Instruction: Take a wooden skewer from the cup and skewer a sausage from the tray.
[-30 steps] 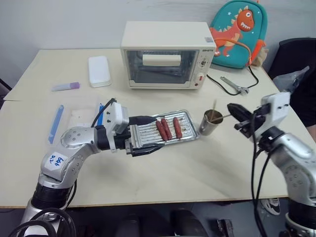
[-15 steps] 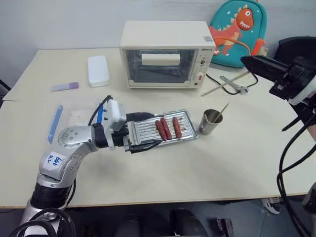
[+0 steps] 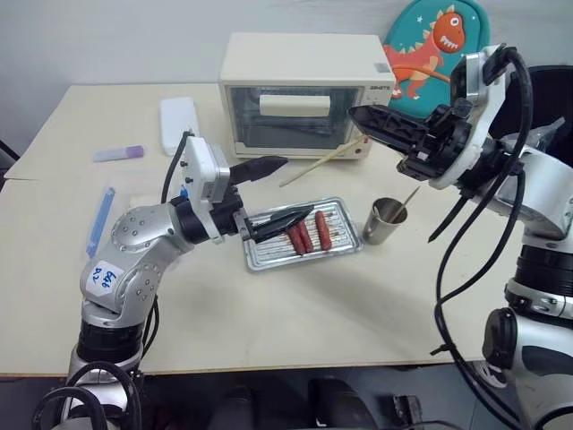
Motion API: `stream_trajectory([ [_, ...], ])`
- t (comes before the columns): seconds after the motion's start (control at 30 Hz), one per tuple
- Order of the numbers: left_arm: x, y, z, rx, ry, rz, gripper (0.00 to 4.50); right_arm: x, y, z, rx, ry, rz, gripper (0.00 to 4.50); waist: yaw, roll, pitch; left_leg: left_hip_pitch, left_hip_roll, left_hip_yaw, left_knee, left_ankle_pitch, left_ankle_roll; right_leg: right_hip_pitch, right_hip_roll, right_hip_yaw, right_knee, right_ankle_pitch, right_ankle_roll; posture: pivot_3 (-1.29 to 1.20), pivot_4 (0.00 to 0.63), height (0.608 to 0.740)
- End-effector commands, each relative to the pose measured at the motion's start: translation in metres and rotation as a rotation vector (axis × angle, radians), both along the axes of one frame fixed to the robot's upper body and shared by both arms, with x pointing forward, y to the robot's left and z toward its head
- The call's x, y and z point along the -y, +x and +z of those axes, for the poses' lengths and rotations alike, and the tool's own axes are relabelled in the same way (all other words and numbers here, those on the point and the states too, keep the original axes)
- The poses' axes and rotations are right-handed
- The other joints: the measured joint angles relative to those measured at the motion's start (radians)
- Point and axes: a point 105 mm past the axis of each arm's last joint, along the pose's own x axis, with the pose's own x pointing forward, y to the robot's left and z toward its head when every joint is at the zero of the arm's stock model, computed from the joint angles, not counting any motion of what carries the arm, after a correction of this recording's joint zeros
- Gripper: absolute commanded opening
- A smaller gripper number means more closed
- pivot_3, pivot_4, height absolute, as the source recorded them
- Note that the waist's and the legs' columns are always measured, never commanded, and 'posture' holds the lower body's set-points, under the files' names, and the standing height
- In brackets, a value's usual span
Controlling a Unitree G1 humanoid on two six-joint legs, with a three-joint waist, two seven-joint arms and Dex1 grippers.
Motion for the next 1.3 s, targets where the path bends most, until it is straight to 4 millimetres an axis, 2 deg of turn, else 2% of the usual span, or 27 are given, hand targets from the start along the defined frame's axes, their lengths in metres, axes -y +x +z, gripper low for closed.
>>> stream_trajectory([
  [0.03,0.002,-0.006,0.014,0.047,-0.058,-0.002,4.50,0.005,-0.006,0.009,0.032,0.049,0.008,0.01,0.002,0.000,0.000,-0.001,0.000,-0.001,0.001,0.000,0.000,0.000,0.000,-0.001,0.000,0.000,0.000,0.00,0.150,0.740],
  [0.07,0.003,-0.007,0.015,0.049,-0.072,-0.004,4.50,0.004,-0.007,0.009,0.033,0.048,0.010,0.01,0.002,0.000,0.000,-0.001,0.000,-0.001,0.002,0.000,0.000,0.000,0.000,-0.001,0.000,0.000,0.000,0.00,0.150,0.740],
  [0.17,0.006,-0.009,0.018,0.041,-0.111,-0.032,3.98,0.005,-0.007,0.008,0.031,0.053,0.010,0.00,0.001,0.000,0.000,-0.002,0.000,-0.001,0.003,0.000,0.000,0.000,0.000,-0.001,0.001,0.000,0.000,0.00,0.150,0.740],
  [0.47,0.004,-0.006,0.019,0.031,-0.111,-0.035,1.82,0.005,-0.008,0.006,0.030,0.051,0.015,0.00,0.000,0.000,0.000,-0.001,0.000,-0.001,0.003,0.000,0.000,0.000,0.000,-0.001,0.001,0.000,0.000,0.00,0.150,0.740],
  [0.97,0.012,-0.001,0.021,0.027,-0.132,-0.052,1.82,0.003,-0.007,0.009,0.033,0.075,0.011,0.00,0.000,0.000,0.000,-0.002,0.000,-0.001,0.003,0.000,0.000,0.000,0.000,-0.001,0.001,0.000,0.000,0.00,0.150,0.740],
  [1.07,0.013,-0.003,0.022,0.018,-0.150,-0.067,1.33,0.002,-0.008,0.009,0.034,0.075,0.014,0.00,0.000,0.000,0.000,-0.002,0.000,-0.001,0.003,0.000,0.000,0.000,0.000,-0.001,0.001,0.000,0.000,0.00,0.150,0.740],
  [1.27,0.014,-0.003,0.023,0.018,-0.153,-0.066,0.01,0.001,-0.009,0.010,0.039,0.080,0.016,0.00,0.000,0.000,0.000,-0.002,0.000,-0.001,0.003,0.000,0.000,0.000,0.000,-0.001,0.001,0.000,0.000,0.00,0.150,0.740],
  [1.3,0.014,-0.003,0.024,0.018,-0.153,-0.065,0.01,0.001,-0.009,0.010,0.040,0.082,0.016,0.00,0.000,0.000,0.000,-0.002,0.000,-0.001,0.003,0.000,0.000,0.000,0.000,-0.001,0.001,0.000,0.000,0.00,0.150,0.740],
])
